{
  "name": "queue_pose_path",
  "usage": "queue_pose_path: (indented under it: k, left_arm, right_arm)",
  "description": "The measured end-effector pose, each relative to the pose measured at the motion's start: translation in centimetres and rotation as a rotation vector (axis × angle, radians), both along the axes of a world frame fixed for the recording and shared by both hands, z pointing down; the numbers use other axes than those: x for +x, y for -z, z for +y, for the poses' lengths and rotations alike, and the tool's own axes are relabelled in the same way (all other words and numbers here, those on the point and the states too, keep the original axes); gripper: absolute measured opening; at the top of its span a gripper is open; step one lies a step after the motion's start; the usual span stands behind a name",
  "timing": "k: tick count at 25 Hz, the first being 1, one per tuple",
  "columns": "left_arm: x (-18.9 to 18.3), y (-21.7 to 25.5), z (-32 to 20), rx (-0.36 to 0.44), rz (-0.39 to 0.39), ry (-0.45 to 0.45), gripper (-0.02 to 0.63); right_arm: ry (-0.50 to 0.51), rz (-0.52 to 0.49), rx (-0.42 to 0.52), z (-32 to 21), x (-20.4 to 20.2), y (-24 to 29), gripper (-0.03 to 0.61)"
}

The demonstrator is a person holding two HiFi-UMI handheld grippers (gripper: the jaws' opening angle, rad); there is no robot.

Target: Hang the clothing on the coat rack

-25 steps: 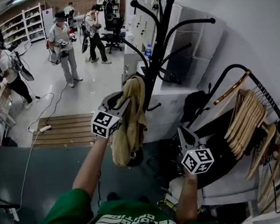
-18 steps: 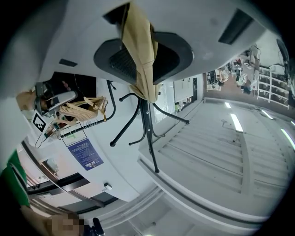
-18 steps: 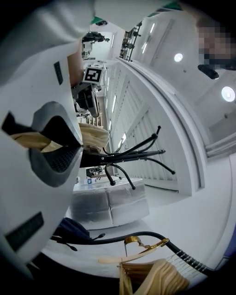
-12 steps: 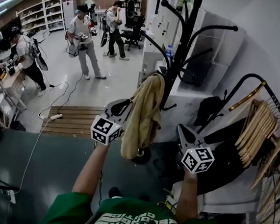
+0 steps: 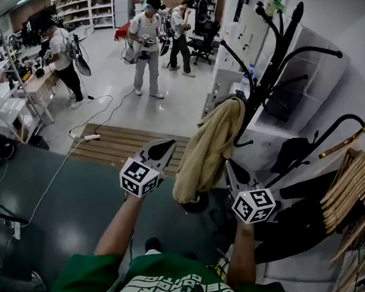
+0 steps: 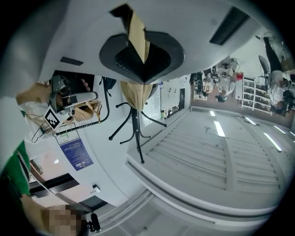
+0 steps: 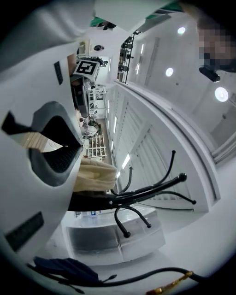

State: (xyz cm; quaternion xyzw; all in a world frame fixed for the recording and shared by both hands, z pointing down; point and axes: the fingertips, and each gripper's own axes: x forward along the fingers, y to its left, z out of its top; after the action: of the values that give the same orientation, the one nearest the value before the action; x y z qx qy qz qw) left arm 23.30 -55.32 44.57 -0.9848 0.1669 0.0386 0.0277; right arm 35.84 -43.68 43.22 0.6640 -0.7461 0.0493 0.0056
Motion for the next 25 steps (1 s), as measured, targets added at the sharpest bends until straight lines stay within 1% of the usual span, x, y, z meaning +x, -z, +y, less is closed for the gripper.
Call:
queue_pose_path:
  k: [4, 10, 15, 25]
  left_arm:
    - [-2.0, -0.9, 0.5, -0.024, -0.011, 0.022, 0.005]
    - [-4.7, -1.8, 0.6, -0.047, -0.012, 0.060, 0.005]
    - [-6.7, -1.9, 0.5, -0.049, -0.011, 0.088, 0.005]
    - [-7.5, -2.0, 0.8, -0.052, -0.010, 0.104, 0.005]
  right_arm:
    - [0.057, 0.005, -0.016, -1.5, -2.5, -0.6, 0.008]
    - [0.116, 0.041, -0.045, -3.2, -5.4, -1.8, 0.008]
    - [0.156, 0.049, -0.059, -3.8, -7.3, -2.4, 0.008]
    - [0.184, 0.080, -0.067, -4.1, -8.3, -2.4, 0.008]
